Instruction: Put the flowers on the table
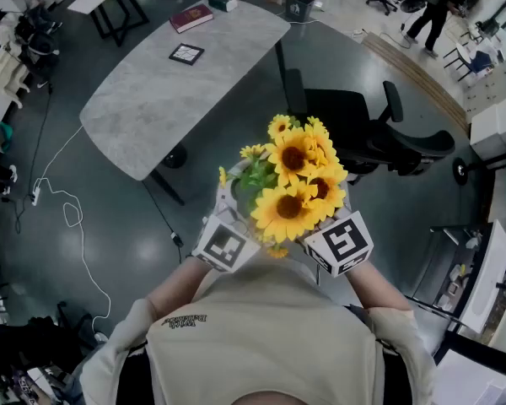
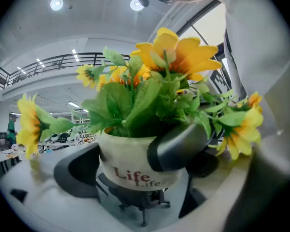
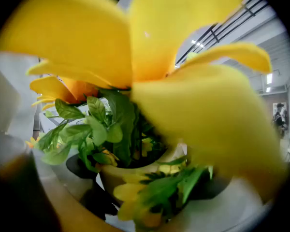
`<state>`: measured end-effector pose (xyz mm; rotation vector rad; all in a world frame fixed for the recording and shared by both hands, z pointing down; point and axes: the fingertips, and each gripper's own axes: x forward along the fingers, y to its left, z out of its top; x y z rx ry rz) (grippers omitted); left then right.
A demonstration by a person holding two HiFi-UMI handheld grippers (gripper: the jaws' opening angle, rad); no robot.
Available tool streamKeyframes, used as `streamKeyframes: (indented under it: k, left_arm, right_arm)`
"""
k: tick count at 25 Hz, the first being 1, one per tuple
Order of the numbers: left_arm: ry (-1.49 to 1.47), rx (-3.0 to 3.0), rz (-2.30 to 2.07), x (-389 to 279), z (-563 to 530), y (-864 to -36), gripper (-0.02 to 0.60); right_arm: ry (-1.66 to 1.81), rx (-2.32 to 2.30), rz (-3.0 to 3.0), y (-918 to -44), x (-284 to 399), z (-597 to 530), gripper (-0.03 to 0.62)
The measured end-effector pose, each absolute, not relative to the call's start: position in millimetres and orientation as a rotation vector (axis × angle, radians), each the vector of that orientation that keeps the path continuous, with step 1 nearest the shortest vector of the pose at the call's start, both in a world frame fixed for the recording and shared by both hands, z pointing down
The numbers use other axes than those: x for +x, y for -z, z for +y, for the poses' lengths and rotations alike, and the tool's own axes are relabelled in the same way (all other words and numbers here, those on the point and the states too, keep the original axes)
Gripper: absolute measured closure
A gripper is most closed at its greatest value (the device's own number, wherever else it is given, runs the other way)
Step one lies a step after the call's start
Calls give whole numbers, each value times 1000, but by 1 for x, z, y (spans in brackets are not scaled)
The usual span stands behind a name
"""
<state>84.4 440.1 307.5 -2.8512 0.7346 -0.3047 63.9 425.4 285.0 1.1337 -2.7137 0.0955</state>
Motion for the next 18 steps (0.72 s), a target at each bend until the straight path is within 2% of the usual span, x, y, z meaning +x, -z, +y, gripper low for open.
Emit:
streamKeyframes:
  k: [18]
  left_arm:
    - [322, -2851, 767, 79, 439, -312, 75]
  right_arm:
    - [-102, 1104, -2729, -287, 59, 425, 74]
